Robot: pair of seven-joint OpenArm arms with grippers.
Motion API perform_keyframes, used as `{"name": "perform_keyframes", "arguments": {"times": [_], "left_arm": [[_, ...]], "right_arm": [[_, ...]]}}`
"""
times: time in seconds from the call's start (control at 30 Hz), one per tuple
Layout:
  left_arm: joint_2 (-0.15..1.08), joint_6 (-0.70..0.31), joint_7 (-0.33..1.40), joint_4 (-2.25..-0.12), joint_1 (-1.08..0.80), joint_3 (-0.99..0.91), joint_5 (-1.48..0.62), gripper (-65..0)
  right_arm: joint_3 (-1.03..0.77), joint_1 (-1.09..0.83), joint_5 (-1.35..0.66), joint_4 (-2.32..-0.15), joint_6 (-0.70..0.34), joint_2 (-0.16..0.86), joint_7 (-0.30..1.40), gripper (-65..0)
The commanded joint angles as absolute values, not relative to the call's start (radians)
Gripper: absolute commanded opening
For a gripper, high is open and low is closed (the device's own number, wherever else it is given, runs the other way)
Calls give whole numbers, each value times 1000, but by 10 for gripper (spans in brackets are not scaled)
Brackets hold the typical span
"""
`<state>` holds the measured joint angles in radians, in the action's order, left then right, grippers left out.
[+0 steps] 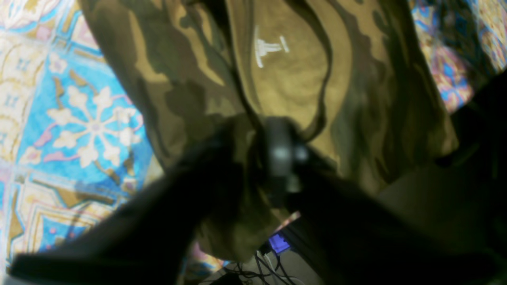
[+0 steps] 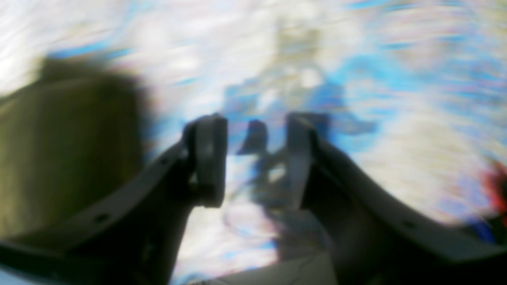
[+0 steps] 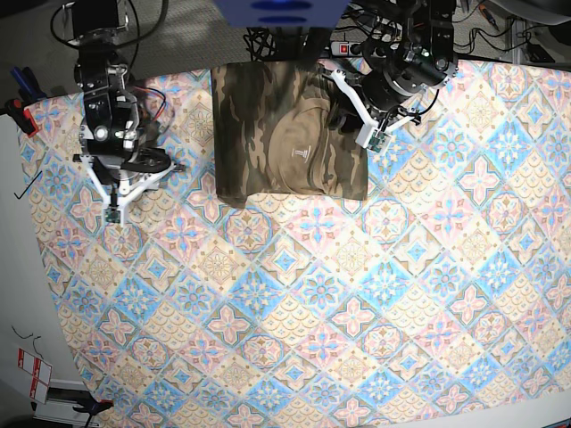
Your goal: Fold the T-shirt properly
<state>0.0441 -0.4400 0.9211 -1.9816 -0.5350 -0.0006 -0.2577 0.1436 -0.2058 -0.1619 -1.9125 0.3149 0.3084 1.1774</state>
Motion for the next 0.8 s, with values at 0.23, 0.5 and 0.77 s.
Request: {"name": "perform_keyframes", "arguments": {"times": [0.23, 0.5, 0.77], "left_arm": [[27, -443, 892, -1998, -539, 18, -271, -74], [4, -443, 834, -1962, -518, 84, -271, -84], [-31, -441, 763, -1801, -492, 84, -332, -112]], "right_arm": [[113, -214, -168, -1922, 309, 325, 1164, -404], [119, -216, -168, -1922, 309, 325, 1162, -404], [117, -229, -168, -1922, 309, 325, 1162, -404]]}}
